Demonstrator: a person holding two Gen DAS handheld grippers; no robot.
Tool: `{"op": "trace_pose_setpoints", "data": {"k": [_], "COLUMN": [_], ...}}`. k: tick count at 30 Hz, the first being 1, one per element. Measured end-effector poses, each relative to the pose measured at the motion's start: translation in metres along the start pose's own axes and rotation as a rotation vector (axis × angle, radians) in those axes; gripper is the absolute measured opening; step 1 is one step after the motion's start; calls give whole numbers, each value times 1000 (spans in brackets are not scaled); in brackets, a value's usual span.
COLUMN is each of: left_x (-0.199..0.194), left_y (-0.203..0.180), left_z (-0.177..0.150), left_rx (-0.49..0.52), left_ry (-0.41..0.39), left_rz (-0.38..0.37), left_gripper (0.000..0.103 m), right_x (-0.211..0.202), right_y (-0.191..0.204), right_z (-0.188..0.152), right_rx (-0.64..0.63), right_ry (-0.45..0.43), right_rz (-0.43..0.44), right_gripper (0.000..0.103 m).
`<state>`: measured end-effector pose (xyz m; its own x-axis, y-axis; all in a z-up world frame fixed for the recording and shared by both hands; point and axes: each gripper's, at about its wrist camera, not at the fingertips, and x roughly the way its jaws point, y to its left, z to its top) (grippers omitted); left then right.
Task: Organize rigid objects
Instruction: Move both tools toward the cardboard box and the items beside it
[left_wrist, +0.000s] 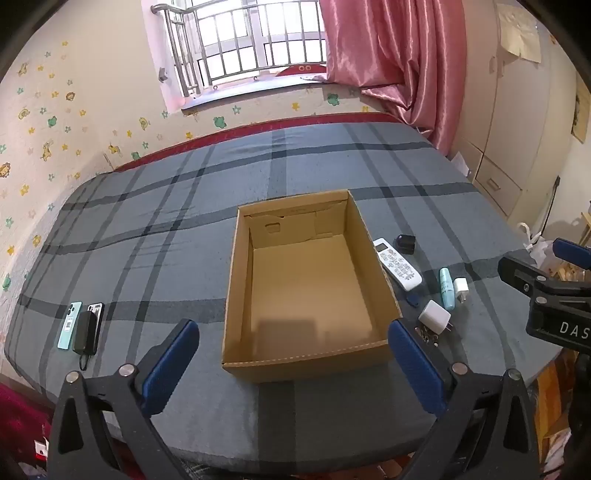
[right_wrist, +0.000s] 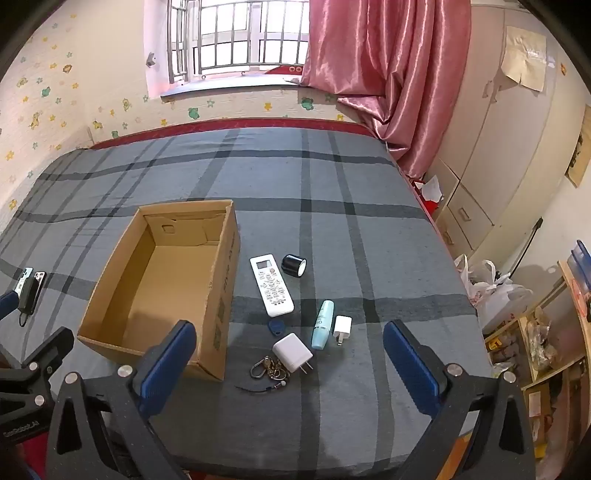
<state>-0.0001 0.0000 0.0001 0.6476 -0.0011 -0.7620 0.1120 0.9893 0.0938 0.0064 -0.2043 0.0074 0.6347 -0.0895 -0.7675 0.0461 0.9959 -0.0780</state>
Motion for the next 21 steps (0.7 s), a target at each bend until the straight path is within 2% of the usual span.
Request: {"op": "trace_pose_setpoints", "data": {"k": [4, 8, 10, 18, 21], "left_x": [0, 0, 1, 3, 4], "left_y": [2, 0, 0, -1, 3], "left_z": [1, 0, 0, -8, 0], "left_rx": [-5, 4, 4, -2, -5], "left_ry": [1, 0, 1, -5, 4], "left_rz": [-6, 3, 1, 12, 11], "left_gripper": [103, 103, 103, 103, 103], "right_x": [-1, 0, -3, -2, -2], "right_y": [-2, 8, -5, -4, -3], "right_z": [1, -2, 1, 2, 4], "right_rx": [-13, -12, 5, 7, 5], "right_ry": [-5, -7, -7, -5, -6], "right_rz": [-20, -20, 6, 1, 0], "right_gripper": [103, 103, 103, 103, 103]}}
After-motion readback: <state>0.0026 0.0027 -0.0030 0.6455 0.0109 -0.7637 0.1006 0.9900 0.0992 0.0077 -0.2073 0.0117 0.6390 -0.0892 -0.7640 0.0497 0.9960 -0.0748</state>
